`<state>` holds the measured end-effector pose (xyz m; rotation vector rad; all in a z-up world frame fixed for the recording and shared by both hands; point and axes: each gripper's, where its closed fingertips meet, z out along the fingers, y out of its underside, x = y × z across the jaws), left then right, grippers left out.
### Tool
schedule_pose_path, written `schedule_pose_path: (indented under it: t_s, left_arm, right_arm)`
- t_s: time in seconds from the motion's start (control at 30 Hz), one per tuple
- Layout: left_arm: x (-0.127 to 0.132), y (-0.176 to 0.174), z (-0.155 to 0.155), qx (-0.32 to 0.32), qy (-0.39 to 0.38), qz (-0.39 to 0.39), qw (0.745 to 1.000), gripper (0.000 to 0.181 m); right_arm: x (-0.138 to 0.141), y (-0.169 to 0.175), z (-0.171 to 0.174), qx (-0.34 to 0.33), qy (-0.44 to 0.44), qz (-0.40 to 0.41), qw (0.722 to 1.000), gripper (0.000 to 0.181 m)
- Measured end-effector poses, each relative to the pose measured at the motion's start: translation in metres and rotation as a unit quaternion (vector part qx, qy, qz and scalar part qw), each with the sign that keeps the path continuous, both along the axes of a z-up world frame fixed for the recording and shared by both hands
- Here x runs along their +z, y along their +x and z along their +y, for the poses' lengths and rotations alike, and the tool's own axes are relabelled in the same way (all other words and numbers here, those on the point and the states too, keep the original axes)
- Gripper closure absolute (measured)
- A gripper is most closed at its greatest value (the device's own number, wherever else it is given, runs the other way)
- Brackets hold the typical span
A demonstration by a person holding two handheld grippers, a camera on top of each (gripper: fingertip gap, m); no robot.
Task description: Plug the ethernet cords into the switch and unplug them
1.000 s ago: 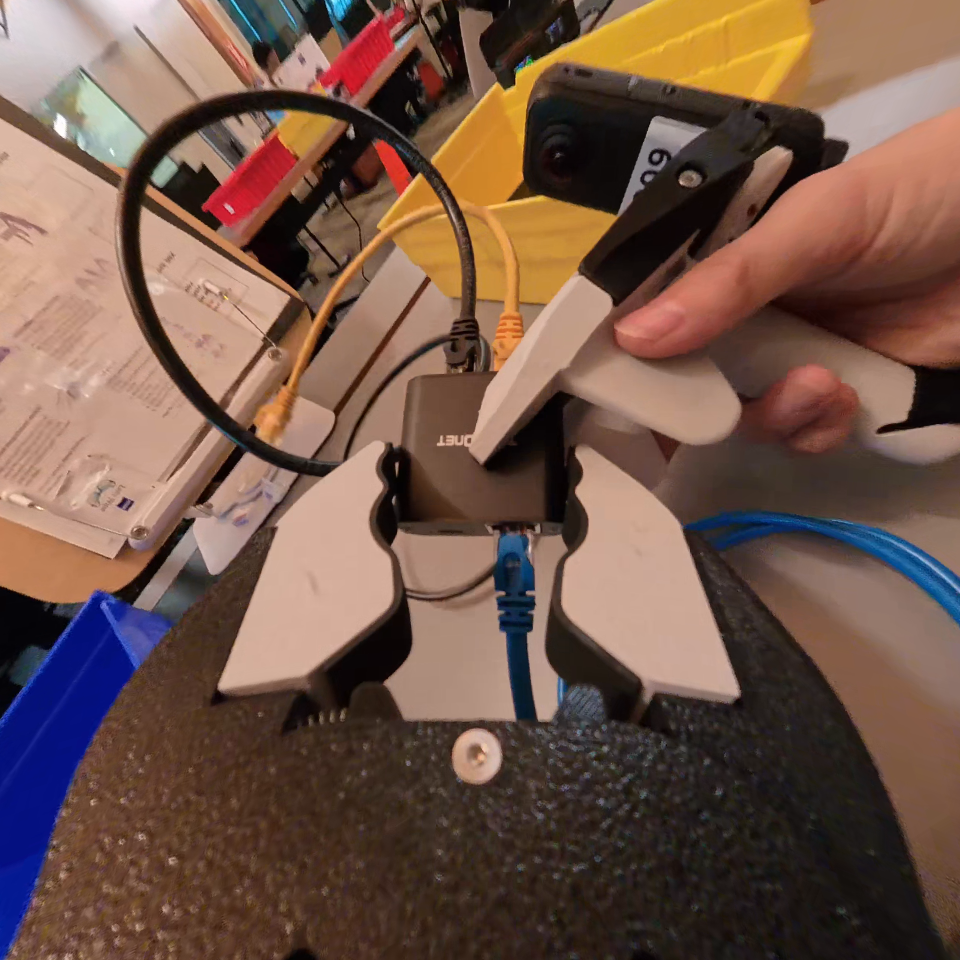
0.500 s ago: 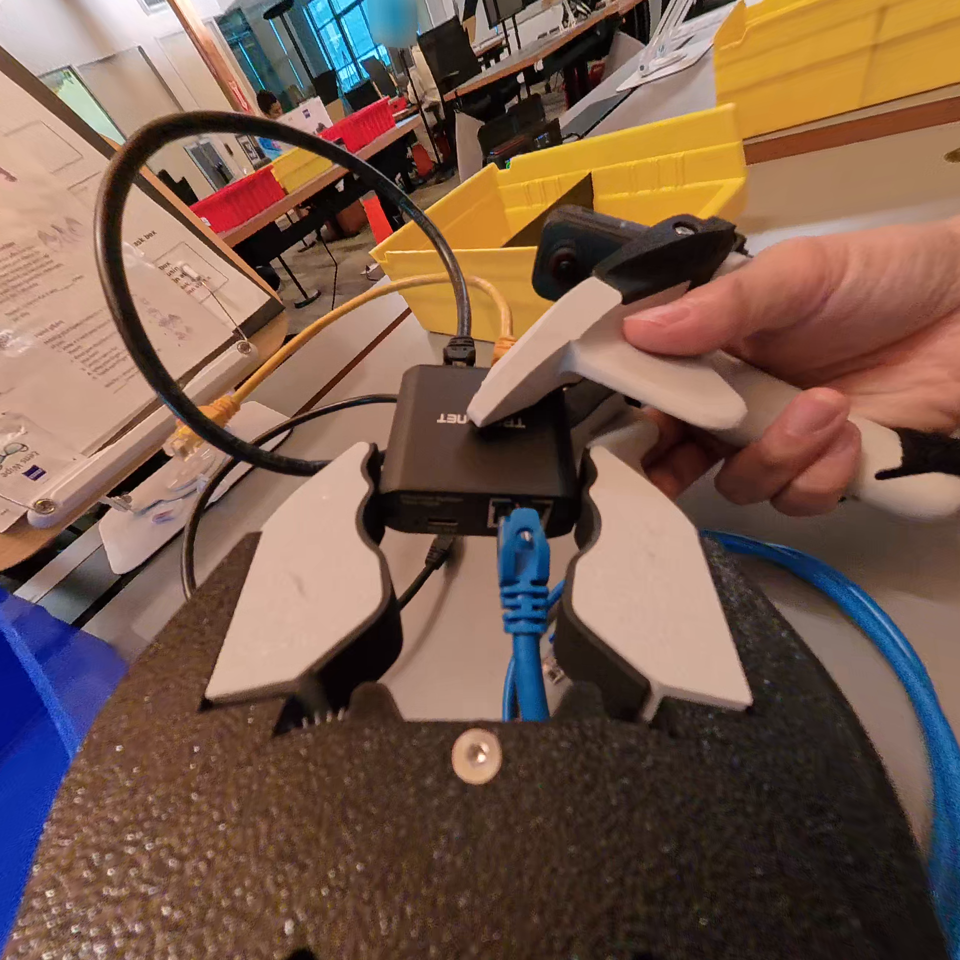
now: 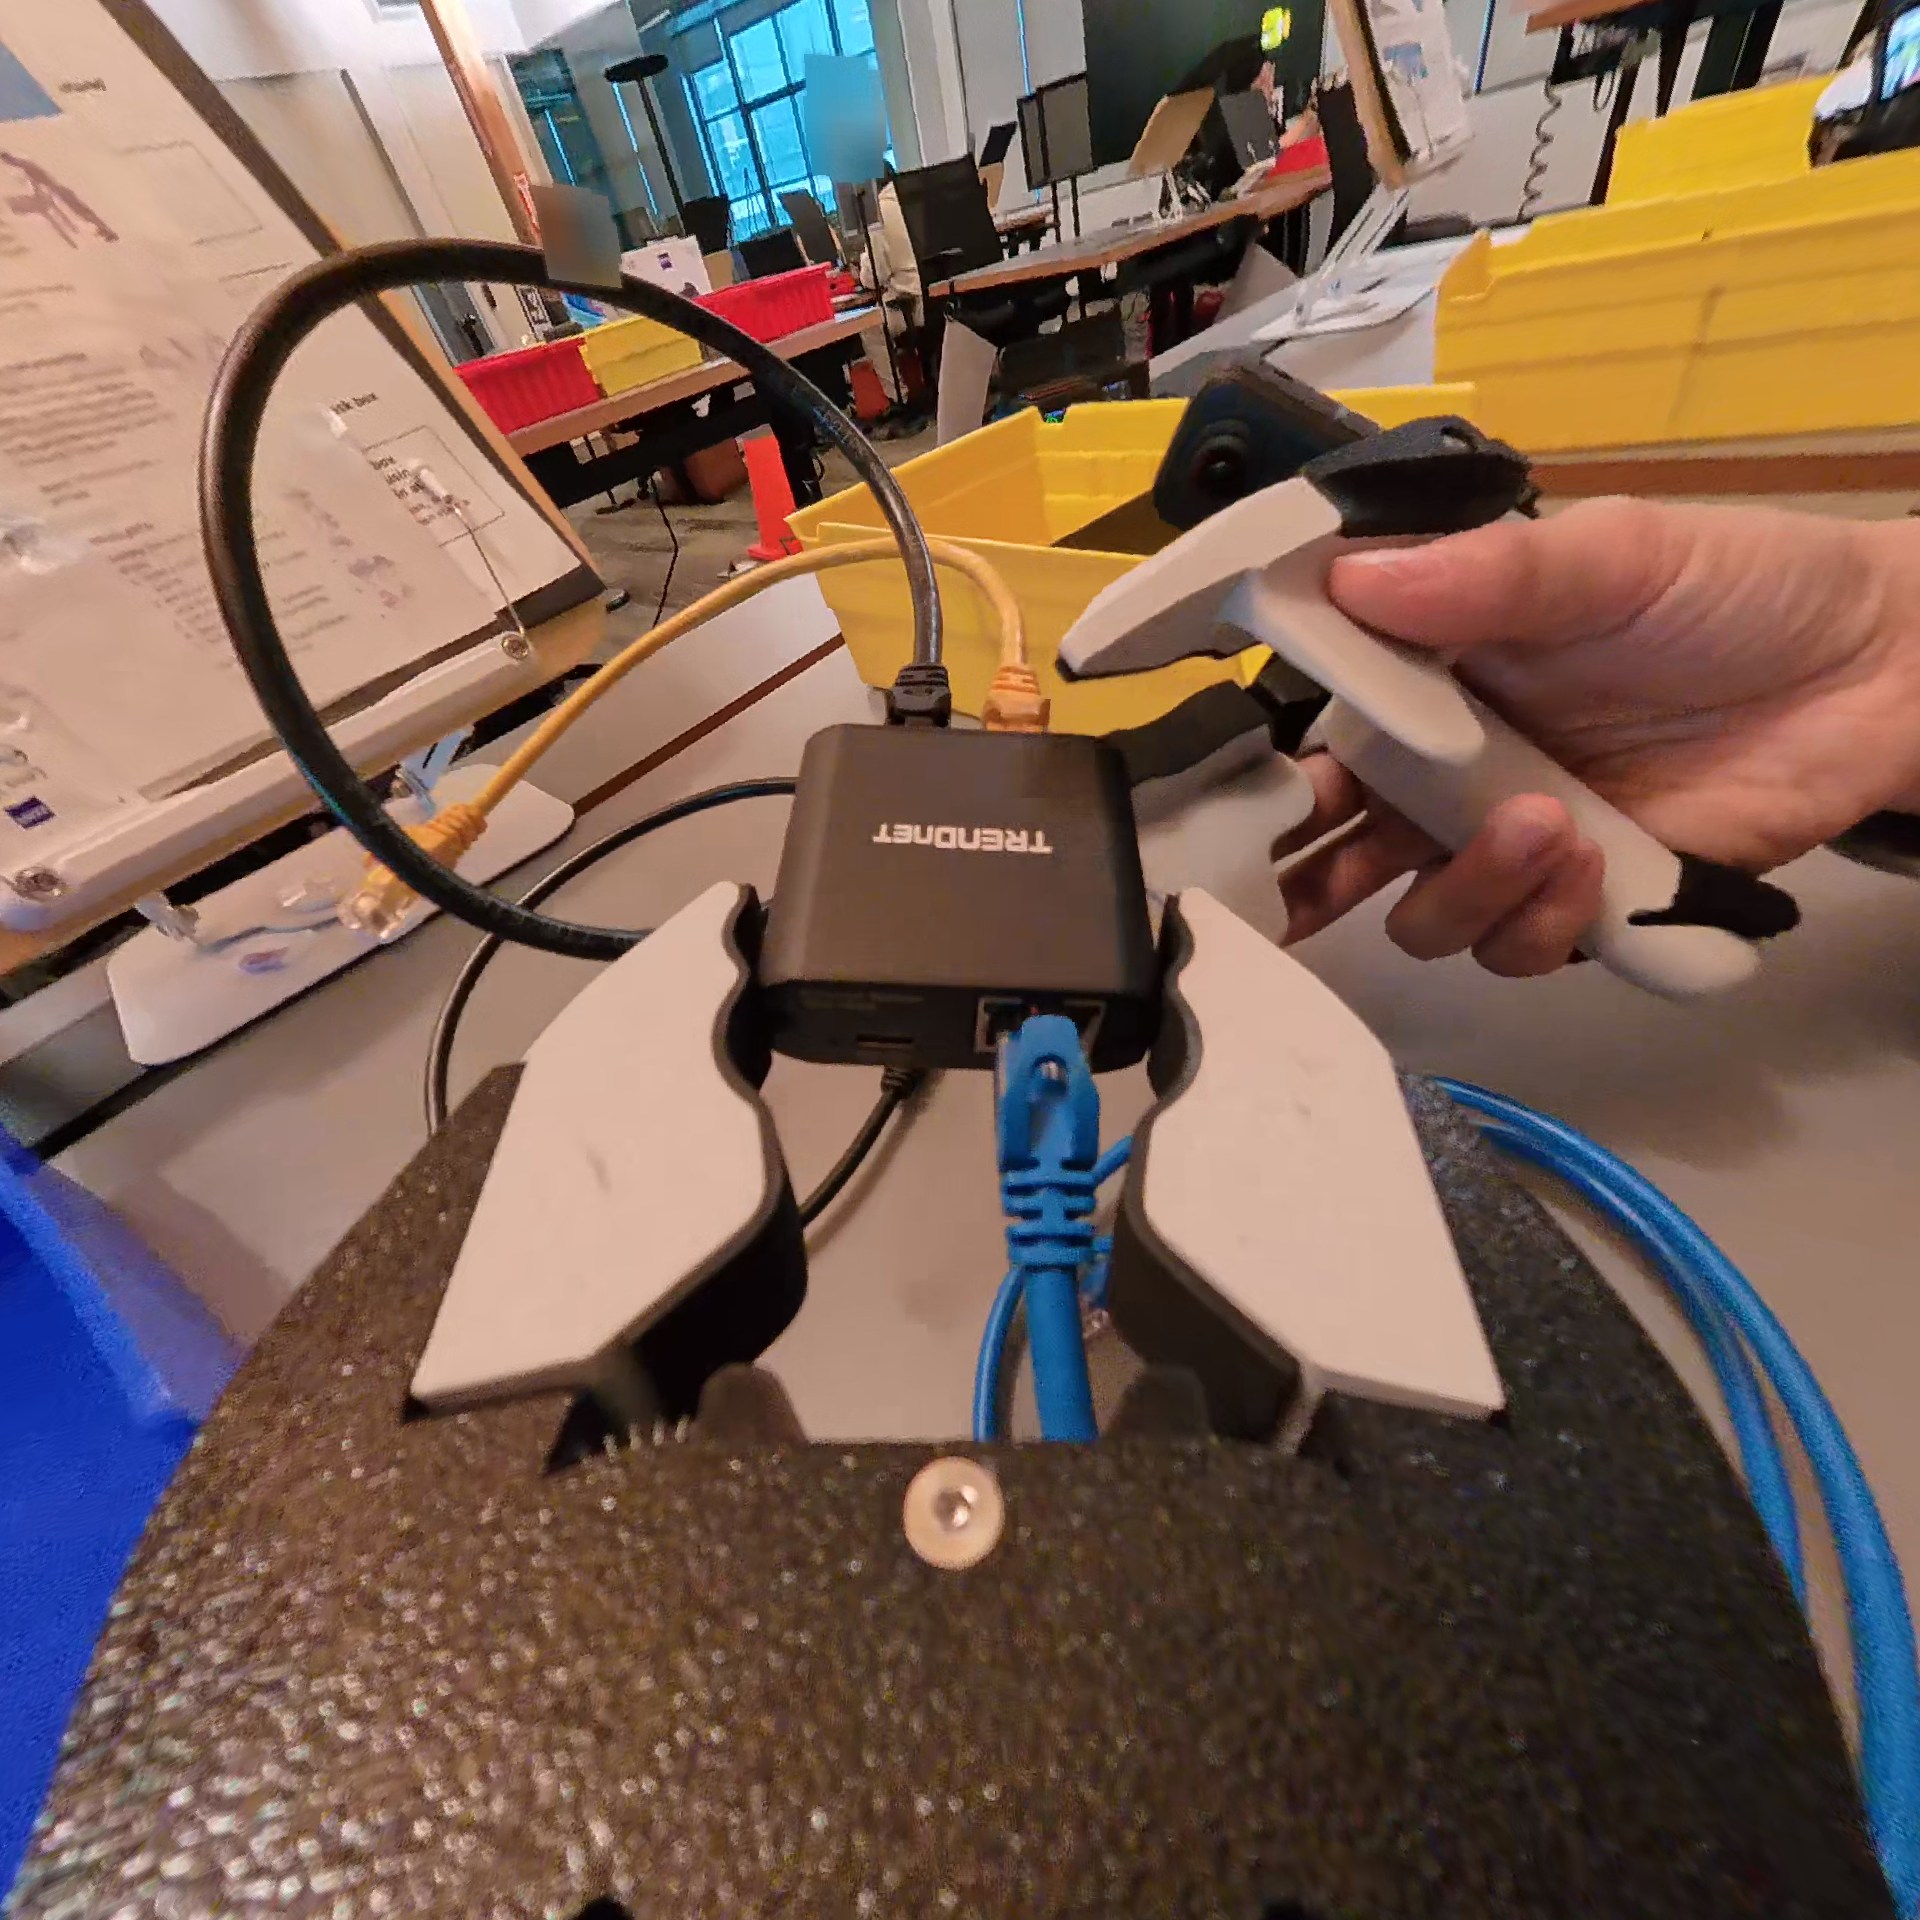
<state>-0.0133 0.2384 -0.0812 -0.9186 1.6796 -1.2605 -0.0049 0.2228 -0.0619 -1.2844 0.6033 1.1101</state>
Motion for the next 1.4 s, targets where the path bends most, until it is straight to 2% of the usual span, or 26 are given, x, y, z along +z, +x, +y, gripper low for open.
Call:
schedule_pose_path:
  t_s: [0.07, 0.2, 0.3, 0.4, 0.5, 0.77, 1.03, 1.4]
  left_arm:
    - [-0.002, -0.004, -0.002, 0.0, -0.009, -0.005, 1.0, 0.11]
    - [-0.01, -0.006, -0.005, 0.01, -0.005, -0.002, 1.0, 0.11]
    - [-0.017, -0.004, -0.007, 0.023, -0.001, 0.001, 1.0, 0.109]
    - [-0.023, -0.004, -0.009, 0.022, 0.018, 0.008, 1.0, 0.109]
    - [-0.02, -0.007, -0.01, 0.027, 0.01, 0.001, 1.0, 0.109]
    - [-0.016, -0.017, -0.011, 0.02, 0.009, -0.018, 1.0, 0.109]
    - [-0.011, -0.019, -0.006, 0.037, 0.009, -0.024, 0.999, 0.109]
    - [-0.008, -0.022, -0.013, 0.027, 0.034, -0.047, 0.998, 0.109]
  right_arm:
    - [-0.004, 0.0, -0.001, -0.007, -0.004, 0.001, 1.0, 0.152]
    - [-0.014, -0.002, -0.004, -0.05, -0.012, 0.027, 0.998, 0.148]
    - [-0.018, -0.007, -0.005, -0.077, -0.007, 0.044, 0.996, 0.158]
    - [-0.02, -0.015, -0.003, -0.096, -0.005, 0.045, 0.994, 0.152]
    - [-0.023, -0.013, -0.002, -0.145, -0.005, 0.059, 0.988, 0.149]
    - [-0.008, -0.014, 0.001, -0.188, 0.028, 0.074, 0.979, 0.166]
    - [-0.006, -0.021, 0.0, -0.203, 0.012, 0.058, 0.977, 0.166]
    - [-0.004, -0.026, -0.008, -0.21, 0.026, 0.068, 0.975, 0.168]
